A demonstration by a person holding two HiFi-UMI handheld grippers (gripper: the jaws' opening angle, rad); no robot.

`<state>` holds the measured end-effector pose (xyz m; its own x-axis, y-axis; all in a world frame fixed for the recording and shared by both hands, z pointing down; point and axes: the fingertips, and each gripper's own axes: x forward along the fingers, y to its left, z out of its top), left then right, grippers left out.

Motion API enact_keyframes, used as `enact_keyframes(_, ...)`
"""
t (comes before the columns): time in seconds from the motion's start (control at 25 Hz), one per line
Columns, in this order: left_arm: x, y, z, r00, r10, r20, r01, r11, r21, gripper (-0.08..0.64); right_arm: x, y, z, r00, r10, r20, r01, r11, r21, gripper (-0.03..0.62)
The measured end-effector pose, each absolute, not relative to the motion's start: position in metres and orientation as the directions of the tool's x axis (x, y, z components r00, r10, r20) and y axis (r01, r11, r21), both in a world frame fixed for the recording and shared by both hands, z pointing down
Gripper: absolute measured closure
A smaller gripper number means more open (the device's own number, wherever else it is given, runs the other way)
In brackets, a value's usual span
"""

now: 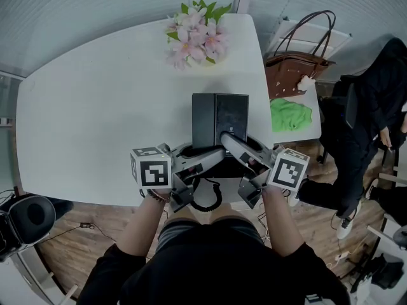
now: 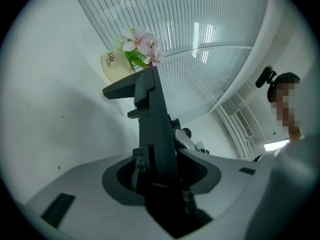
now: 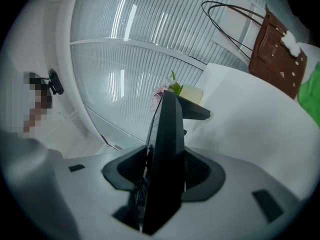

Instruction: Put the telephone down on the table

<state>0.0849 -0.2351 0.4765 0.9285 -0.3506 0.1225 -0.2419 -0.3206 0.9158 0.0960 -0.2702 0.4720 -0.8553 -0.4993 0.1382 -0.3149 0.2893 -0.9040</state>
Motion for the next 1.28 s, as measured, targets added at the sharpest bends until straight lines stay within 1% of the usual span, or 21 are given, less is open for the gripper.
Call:
enact_keyframes(0.4,0.085,-0.232,0.478,0.928,-0.345,0.143,-0.254,-0.304,0.918,0.357,0.097,-0.267,0.476,-0.856,-0.499,0.139,-0.304,0.267,-0.915,0.39)
enact_keyframes(0.56,0.085,-0.232,0.481,0.928,-0.342,0.15,-0.256,-0.291,0.922,0.357,0.094,-0.266,0.476,-0.86,-0.494,0.126,-0.28,0.25,-0.927,0.388)
enact_keyframes(0.96,0.086,-0.23,0.487,0.928,-0.33,0.175,-0.273,-0.282,0.919,0.356,0.097,-0.265,0.484,-0.857,-0.494,0.148,-0.298,0.239,-0.924,0.39)
enact_keyframes(1.12,0.086,-0.227,0.492,0.925,-0.322,0.203,-0.299,-0.285,0.911,0.347,0.09,-0.261,0.481,-0.87,-0.478,0.123,-0.263,0.237,-0.935,0.387)
enact_keyframes(1.28,0.086,-0.226,0.496,0.92,-0.319,0.227,-0.322,-0.29,0.901,0.339,0.094,-0.262,0.486,-0.86,-0.484,0.161,-0.31,0.244,-0.919,0.385)
